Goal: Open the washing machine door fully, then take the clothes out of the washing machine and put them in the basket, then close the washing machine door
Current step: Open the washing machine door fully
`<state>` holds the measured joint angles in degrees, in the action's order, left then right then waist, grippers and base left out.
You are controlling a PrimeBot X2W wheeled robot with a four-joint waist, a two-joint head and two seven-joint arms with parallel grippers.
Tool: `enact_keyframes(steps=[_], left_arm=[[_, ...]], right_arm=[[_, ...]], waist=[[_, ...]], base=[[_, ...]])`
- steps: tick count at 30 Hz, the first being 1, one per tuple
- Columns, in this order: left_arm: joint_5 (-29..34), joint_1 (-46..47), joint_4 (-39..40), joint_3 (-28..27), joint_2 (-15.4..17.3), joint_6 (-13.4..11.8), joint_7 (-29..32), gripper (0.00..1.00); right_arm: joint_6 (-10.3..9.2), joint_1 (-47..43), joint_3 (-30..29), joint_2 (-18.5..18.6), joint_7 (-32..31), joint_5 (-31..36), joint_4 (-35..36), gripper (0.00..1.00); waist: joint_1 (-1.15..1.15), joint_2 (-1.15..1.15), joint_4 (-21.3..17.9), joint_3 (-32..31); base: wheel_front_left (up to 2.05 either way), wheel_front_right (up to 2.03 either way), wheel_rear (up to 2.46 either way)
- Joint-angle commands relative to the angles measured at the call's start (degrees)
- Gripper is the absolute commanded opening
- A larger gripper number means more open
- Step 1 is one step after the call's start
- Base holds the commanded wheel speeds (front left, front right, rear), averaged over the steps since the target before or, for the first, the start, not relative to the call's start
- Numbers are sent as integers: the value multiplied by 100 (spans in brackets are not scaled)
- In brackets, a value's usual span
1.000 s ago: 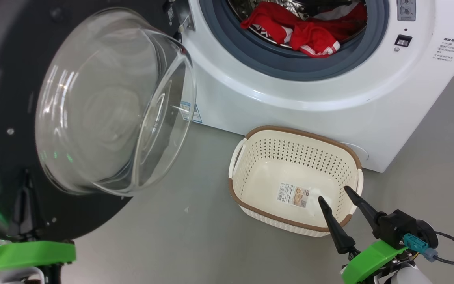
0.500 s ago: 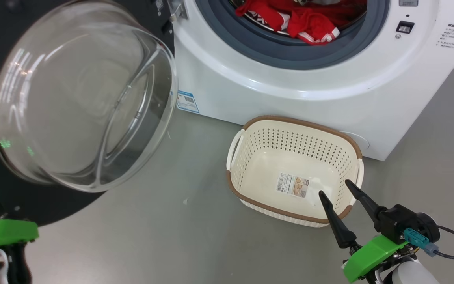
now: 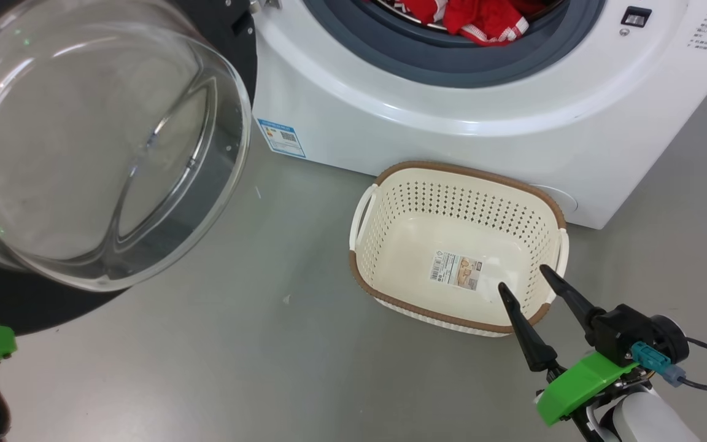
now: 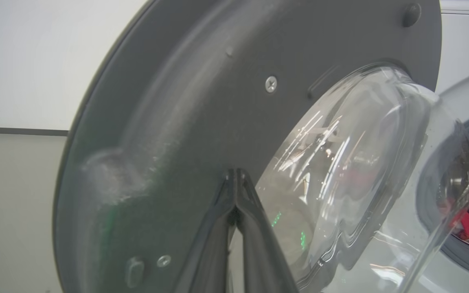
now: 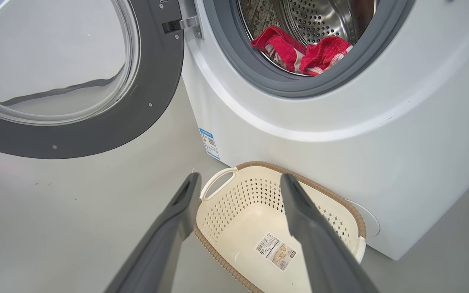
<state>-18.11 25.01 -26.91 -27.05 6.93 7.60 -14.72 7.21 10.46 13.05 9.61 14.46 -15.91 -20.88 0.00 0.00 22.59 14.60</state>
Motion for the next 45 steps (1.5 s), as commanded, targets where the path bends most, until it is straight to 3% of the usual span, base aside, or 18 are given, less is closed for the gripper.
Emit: enact_keyframes(steps=[1,15,30,32,35,37,38,45], left_arm=[[35,152,75,-249,362,-12,-28,0],[-32,642,-624,-292,815,-11,-28,0],[-13,37,-350,-84,614,-11,-28,0],[-22,-120,-230,-1,555,-11,-28,11],[-10,-365,-33,99,463,-11,-28,44],[20,-525,104,155,400,-11,-28,76],[35,-605,161,216,368,-11,-28,100],[35,-1062,560,526,202,-11,-28,100]], right_arm=[[28,136,112,20,54,104,132,100],[28,264,106,14,54,173,116,100],[28,154,118,-43,54,49,74,100],[28,116,115,-53,54,29,86,100],[28,50,108,-56,54,-8,102,100],[28,4,90,-61,54,-28,119,100],[28,-20,76,-69,54,-41,131,100],[28,-183,3,-105,54,-111,221,100]], waist=[[0,0,-4,34],[0,0,-33,210],[0,0,-111,-240],[0,0,-125,-321],[0,0,-145,-438],[0,0,-163,-509],[0,0,-177,-546],[0,0,-306,-736]], base=[[0,0,0],[0,0,0],[0,0,0],[0,0,0],[0,0,0],[0,0,0],[0,0,0],[0,0,0]])
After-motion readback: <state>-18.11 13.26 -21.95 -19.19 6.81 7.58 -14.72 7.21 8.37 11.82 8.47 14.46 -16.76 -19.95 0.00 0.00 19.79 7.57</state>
